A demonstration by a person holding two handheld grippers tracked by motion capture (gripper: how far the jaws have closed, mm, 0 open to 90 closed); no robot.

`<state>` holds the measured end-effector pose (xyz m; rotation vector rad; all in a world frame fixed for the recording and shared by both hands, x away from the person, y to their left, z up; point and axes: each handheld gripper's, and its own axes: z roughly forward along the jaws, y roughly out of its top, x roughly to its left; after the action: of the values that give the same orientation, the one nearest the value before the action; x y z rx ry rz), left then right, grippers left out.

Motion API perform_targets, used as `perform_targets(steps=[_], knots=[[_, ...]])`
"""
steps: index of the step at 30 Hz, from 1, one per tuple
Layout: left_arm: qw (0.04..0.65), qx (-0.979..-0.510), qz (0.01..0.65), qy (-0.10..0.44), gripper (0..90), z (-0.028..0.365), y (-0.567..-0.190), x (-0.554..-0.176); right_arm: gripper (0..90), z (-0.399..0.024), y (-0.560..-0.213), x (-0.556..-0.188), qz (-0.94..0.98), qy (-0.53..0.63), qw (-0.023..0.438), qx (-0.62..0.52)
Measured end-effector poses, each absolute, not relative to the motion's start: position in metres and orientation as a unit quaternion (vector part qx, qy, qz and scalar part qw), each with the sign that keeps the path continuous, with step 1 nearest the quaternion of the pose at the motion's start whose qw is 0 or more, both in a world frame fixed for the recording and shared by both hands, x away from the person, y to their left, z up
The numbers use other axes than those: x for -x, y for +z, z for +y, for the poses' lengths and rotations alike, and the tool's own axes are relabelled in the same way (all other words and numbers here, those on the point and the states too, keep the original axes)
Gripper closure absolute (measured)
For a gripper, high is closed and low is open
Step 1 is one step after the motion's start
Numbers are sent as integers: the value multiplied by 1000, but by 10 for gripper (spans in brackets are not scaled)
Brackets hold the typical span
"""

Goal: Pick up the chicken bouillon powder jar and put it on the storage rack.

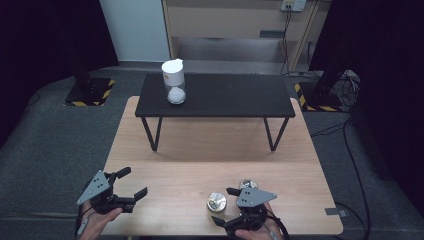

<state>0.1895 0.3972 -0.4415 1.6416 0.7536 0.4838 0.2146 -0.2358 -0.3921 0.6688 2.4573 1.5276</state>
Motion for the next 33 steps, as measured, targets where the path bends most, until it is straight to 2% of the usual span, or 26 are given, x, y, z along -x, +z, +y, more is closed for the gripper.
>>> perform_targets(steps=[15, 23, 29, 33], knots=[[595, -706, 325, 208, 24, 398, -442, -190, 129, -213, -401, -223, 838, 490, 91, -224], [594, -706, 324, 207, 24, 398, -442, -190, 219, -208, -404, -222, 842, 481, 99, -224], [594, -706, 324, 207, 24, 398, -442, -190, 322, -208, -407, -224, 842, 479, 103, -227], [595, -706, 324, 207, 25, 397, -442, -190, 328, -209, -408, -225, 841, 481, 100, -227]])
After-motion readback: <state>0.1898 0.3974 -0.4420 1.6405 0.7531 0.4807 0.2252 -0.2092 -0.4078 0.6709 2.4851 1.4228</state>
